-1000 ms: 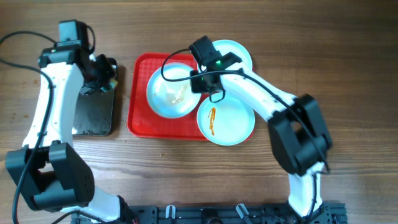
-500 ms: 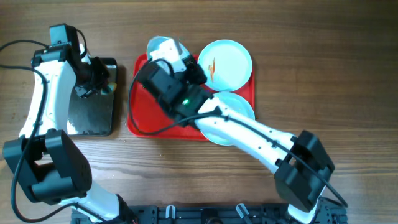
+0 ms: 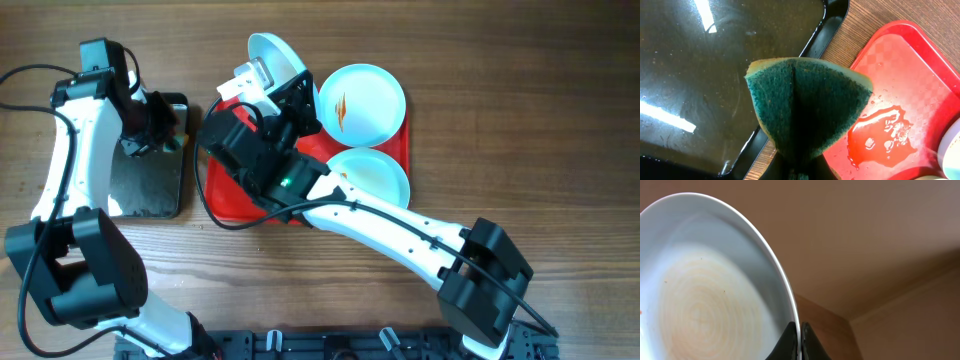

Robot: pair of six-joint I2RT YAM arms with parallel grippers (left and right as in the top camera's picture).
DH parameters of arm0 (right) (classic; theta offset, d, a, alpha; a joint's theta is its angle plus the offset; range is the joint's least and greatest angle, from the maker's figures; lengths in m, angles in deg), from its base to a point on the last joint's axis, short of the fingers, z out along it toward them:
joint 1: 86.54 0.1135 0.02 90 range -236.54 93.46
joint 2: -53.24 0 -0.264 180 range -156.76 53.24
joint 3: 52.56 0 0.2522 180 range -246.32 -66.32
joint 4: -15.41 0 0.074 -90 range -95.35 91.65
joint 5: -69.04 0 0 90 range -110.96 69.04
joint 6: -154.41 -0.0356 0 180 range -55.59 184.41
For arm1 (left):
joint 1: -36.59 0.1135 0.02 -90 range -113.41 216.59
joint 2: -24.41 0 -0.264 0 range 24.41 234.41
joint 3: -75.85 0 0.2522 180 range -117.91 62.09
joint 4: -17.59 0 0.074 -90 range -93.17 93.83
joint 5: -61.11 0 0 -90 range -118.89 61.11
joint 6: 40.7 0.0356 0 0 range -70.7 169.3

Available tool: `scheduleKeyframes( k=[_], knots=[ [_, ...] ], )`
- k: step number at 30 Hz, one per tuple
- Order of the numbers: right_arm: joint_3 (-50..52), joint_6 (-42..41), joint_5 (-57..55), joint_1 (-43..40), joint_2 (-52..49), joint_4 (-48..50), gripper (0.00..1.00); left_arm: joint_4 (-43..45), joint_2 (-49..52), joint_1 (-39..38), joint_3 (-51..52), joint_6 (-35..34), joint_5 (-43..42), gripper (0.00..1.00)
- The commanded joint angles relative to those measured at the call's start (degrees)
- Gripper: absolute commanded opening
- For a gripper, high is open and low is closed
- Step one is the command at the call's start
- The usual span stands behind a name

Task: Clean dirty plates on tray and stack at the side
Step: 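Lift the cleaned plate with the right gripper and carry it right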

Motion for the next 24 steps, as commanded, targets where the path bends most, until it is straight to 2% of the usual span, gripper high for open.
scheduleKeyframes(
  k=[1,3,8,11,15,16,18,20,24],
  knots=[
    [-1.03,-1.4,1.31,0.07,0.83,-1.49,0.04,0.15,0.26,0.42,-0.33,1.16,-1.53,0.04],
    [-1.03,-6.8,7.45,0.04,0.83,-7.34,0.04,0.13,0.26,0.42,-0.33,1.16,-1.77,0.04],
    [-1.03,-23.17,37.05,-4.09,1.16,-22.88,0.04,0.04,0.26,0.39,-0.33,1.16,-2.4,0.04],
    [-1.03,-26.16,54.07,-9.31,3.3,-25.53,0.04,-0.09,0.26,0.26,-0.33,1.16,-3.3,0.04],
    [-1.03,-29.44,77.5,-22.67,7.91,-28.04,0.04,-0.07,0.26,0.2,-0.33,1.16,-3.26,0.04],
    [-1.03,-30.16,84.32,-29.49,9.27,-29.83,0.04,-0.07,0.26,0.2,-0.33,1.16,-3.26,0.04],
    [-1.03,-30.71,88.63,-35.32,9.94,-31.71,0.04,-0.07,0.26,0.2,-0.33,1.16,-3.26,0.04],
    [-1.03,-32.54,91.27,-45.05,10.16,-35.3,0.04,-0.07,0.26,0.17,-0.33,1.16,-3.26,0.04],
    [-0.59,-33.16,91.36,-59.78,9.79,-41.18,0.04,-0.02,0.26,0.2,-0.33,1.16,-3.23,0.04]
  ],
)
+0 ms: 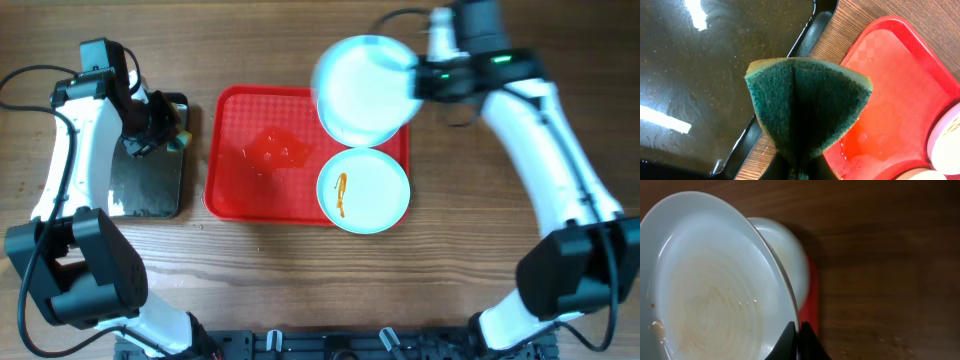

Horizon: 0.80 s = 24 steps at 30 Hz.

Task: Clean dirty plates on tray and stack at the side
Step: 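Lift the cleaned plate with the right gripper and carry it right, then set the plate down on the table right of the red tray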

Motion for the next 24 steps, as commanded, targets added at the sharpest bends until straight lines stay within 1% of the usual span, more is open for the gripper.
scheduleKeyframes(
  k=[1,3,6,9,11,12,16,20,21,23,24],
  knots=[
    [0.42,-1.97,5.09,-10.75,0.85,-2.34,0.04,0.07,0.26,0.2,-0.33,1.14,-0.94,0.04],
    [3.02,-1.99,4.2,-16.79,0.68,-1.88,0.04,0.24,0.28,0.2,-0.33,1.11,-0.94,0.04],
    [8.31,-1.97,3.82,-23.12,0.68,0.92,0.04,0.24,0.28,0.2,-0.33,1.11,-0.94,0.04],
    [15.13,-1.99,3.8,-27.17,0.68,6.05,0.04,0.26,0.28,0.2,-0.33,1.11,-0.94,0.04],
    [18.95,-1.97,3.52,-27.8,0.68,8.96,0.04,0.26,0.28,0.2,-0.33,1.11,-0.94,0.04],
    [23.28,-3.28,0.79,-27.8,0.68,12.26,0.04,0.26,0.28,0.2,-0.33,1.11,-0.94,0.04],
    [28.74,-4.24,-1.4,-27.8,0.68,17.66,0.04,0.24,0.28,0.2,-0.33,1.11,-0.94,0.04],
    [32.3,-4.39,-1.46,-27.74,0.68,19.76,0.05,0.39,0.28,0.2,-0.33,1.11,-0.96,0.04],
    [32.76,-4.39,-1.49,-27.74,0.68,19.98,0.09,0.39,0.28,0.2,-0.33,1.11,-0.94,0.04],
    [32.98,-4.37,-1.6,-27.74,0.68,20.04,0.28,0.39,0.28,0.2,-0.33,1.11,-0.96,0.04],
    [32.94,-4.17,-0.52,-27.74,0.72,19.98,0.34,0.42,0.28,0.2,-0.33,1.11,-0.96,0.04]
  ],
)
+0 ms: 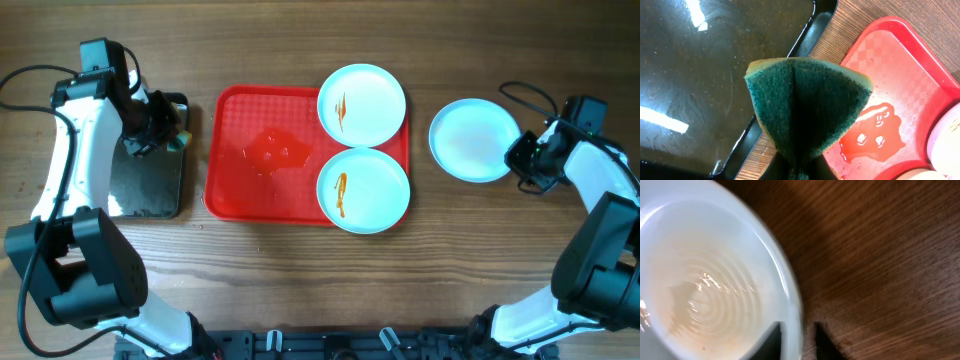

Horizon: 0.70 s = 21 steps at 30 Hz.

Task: Clean dirty plates on tray and stack at the side
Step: 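Set the plate down on the table right of the red tray, then grip the lower-right plate rim with the right gripper and drag it left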

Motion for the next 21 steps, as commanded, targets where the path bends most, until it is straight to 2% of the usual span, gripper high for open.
scheduleKeyframes(
  k=[1,5,8,12,15,20,21],
  knots=[
    [0.09,1.14,3.37,0.2,0.87,0.24,0.36,0.24,0.24,0.2,-0.33,1.11,-0.96,0.04],
    [-2.75,2.99,16.24,1.2,4.2,-3.32,0.36,0.33,0.24,0.13,-0.33,1.14,-0.94,0.04],
    [-3.17,3.89,20.63,5.46,9.4,-5.29,0.38,0.92,0.24,-0.17,-0.33,1.14,-0.96,0.04],
    [-3.17,3.72,19.47,15.19,12.33,-9.57,0.4,2.16,0.24,-1.18,-0.33,1.27,-0.92,0.04],
    [-3.15,-1.55,10.99,21.05,11.87,-12.02,0.41,2.54,0.24,-1.64,-0.33,1.36,0.66,0.04],
    [-3.04,-1.57,9.84,23.56,11.82,-12.59,0.42,2.4,0.24,-1.64,-0.33,1.46,3.76,0.04],
    [-3.04,-1.14,9.86,24.09,11.82,-13.31,0.42,2.49,0.24,-1.64,-0.33,3.23,4.98,0.04]
  ],
)
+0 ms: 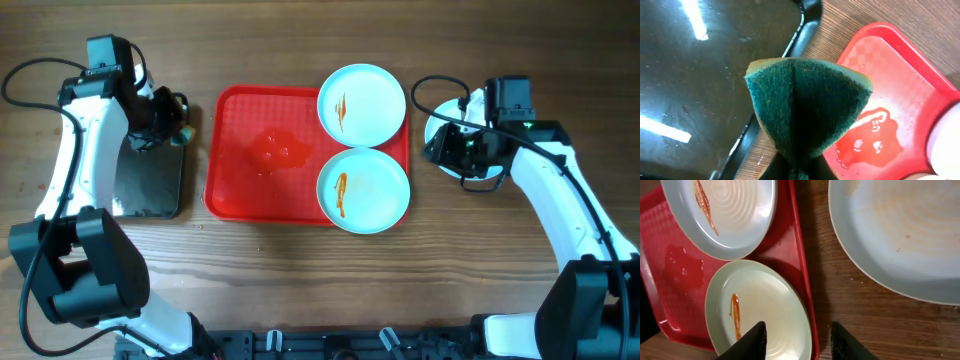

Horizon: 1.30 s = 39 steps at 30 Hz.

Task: Clean dirty plates on tray and stack at the side
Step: 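Grip the lower-right plate rim with the right gripper and drag it left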

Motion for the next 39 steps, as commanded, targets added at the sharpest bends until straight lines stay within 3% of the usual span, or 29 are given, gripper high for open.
scheduleKeyframes(
  k=[1,4,8,13,20,32,39],
  knots=[
    [-0.22,0.31,-1.97,1.86,-0.31,-1.73,0.43,0.59,0.24,-0.11,-0.33,6.62,5.31,0.04],
    [1.16,0.28,-1.99,4.79,-0.37,-1.92,0.44,1.68,0.9,-0.02,-0.33,14.73,10.45,0.04],
    [2.97,-0.09,-2.01,7.52,-1.29,-1.57,0.45,2.32,3.15,0.92,-0.33,18.88,13.35,0.04],
    [3.37,-1.05,-2.25,9.64,-4.17,-2.38,0.38,2.25,7.13,3.65,-0.33,18.88,13.31,0.04],
    [3.43,-1.14,-4.72,12.26,-6.64,-4.76,0.2,2.25,10.32,5.44,-0.33,18.88,13.29,0.04],
    [3.39,-2.75,-6.69,15.45,-8.98,-5.44,0.19,2.12,15.69,6.36,-0.33,18.64,13.07,0.04],
    [-1.97,-2.69,-7.32,15.43,-5.46,-9.86,0.17,2.23,17.9,6.47,-0.33,18.64,12.76,0.04]
  ],
)
